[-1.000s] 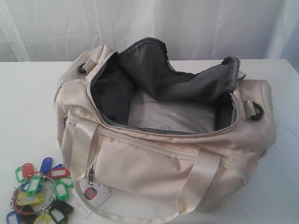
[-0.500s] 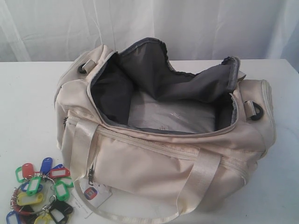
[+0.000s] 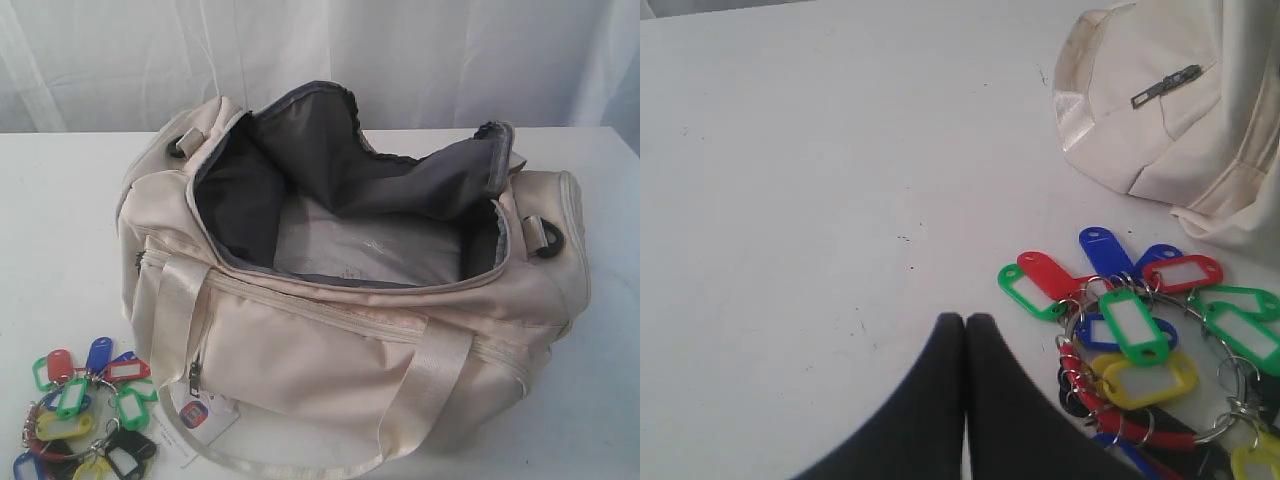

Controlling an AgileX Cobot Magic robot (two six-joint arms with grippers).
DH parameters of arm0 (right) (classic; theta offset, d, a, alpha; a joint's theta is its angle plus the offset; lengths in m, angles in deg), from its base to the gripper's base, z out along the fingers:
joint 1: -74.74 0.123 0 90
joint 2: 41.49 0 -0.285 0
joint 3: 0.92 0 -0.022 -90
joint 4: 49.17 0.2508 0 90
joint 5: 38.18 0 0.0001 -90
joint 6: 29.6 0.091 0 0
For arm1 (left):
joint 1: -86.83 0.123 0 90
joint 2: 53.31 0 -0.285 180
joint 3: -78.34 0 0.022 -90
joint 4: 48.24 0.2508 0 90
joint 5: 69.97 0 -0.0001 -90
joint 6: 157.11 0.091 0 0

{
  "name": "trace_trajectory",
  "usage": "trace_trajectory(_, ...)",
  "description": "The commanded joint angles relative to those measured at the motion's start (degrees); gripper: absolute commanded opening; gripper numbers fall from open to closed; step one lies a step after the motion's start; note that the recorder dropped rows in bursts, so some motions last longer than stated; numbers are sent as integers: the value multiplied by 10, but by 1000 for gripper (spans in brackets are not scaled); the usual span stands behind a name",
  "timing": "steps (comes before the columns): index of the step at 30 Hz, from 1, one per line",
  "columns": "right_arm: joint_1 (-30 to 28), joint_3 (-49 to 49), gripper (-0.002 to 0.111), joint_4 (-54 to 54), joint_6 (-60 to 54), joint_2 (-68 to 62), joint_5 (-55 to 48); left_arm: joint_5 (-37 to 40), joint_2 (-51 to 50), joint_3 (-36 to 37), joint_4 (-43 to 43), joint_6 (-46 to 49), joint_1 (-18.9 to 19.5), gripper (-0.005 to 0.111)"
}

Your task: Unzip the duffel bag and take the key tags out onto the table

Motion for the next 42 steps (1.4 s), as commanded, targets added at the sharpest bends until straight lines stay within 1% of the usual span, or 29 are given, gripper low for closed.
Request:
trace_trajectory(1, -2, -1, 0, 0, 1, 3, 1, 4, 2, 2, -8, -25, 1, 0)
trace_trajectory(15, -2, -1, 0, 0, 1, 3, 1, 0, 2, 2, -4, -46, 1, 0)
trace_trajectory(20, -2, -1, 0, 0, 1, 3, 1, 0, 2, 2, 27, -94, 1, 0)
trace_trajectory(26, -2, -1, 0, 0, 1, 3, 1, -12, 2, 2, 27, -90, 1, 0)
trace_trajectory(42, -2, -1, 0, 0, 1, 3, 1, -12, 2, 2, 27, -88, 1, 0)
